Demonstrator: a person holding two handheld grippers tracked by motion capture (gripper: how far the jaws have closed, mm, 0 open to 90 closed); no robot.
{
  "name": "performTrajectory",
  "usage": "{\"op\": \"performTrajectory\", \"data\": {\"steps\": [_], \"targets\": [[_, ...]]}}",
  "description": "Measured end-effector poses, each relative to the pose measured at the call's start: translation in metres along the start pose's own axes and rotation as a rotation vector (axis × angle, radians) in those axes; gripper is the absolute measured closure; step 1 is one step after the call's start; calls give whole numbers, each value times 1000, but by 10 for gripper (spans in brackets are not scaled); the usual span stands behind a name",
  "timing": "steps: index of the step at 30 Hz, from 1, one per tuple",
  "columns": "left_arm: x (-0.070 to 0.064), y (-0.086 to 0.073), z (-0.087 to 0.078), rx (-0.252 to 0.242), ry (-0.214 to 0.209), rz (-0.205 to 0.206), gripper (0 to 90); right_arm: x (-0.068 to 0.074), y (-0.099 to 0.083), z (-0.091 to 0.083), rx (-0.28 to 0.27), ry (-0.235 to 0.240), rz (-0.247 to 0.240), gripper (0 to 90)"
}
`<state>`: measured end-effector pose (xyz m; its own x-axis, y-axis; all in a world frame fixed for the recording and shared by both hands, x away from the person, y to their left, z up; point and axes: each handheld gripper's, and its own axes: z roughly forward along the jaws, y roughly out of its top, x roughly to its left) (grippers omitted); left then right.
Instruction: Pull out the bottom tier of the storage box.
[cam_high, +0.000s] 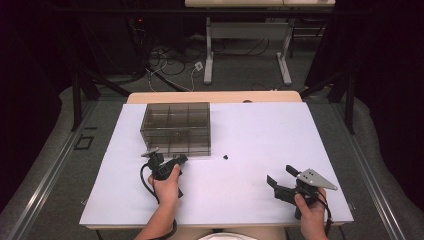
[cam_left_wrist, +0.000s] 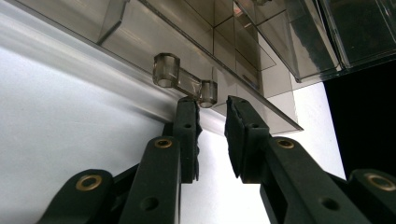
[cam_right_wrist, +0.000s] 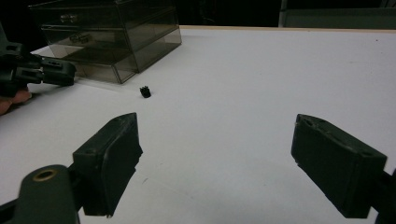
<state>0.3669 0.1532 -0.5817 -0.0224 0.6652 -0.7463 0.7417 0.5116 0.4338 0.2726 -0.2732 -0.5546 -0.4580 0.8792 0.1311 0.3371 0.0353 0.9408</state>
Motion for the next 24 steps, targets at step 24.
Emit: {"op": "performTrajectory", "data": {"steps": [24], "targets": [[-3, -5, -5, -7, -30, 9, 627, 1, 0, 0, 4, 2, 3, 151]]}}
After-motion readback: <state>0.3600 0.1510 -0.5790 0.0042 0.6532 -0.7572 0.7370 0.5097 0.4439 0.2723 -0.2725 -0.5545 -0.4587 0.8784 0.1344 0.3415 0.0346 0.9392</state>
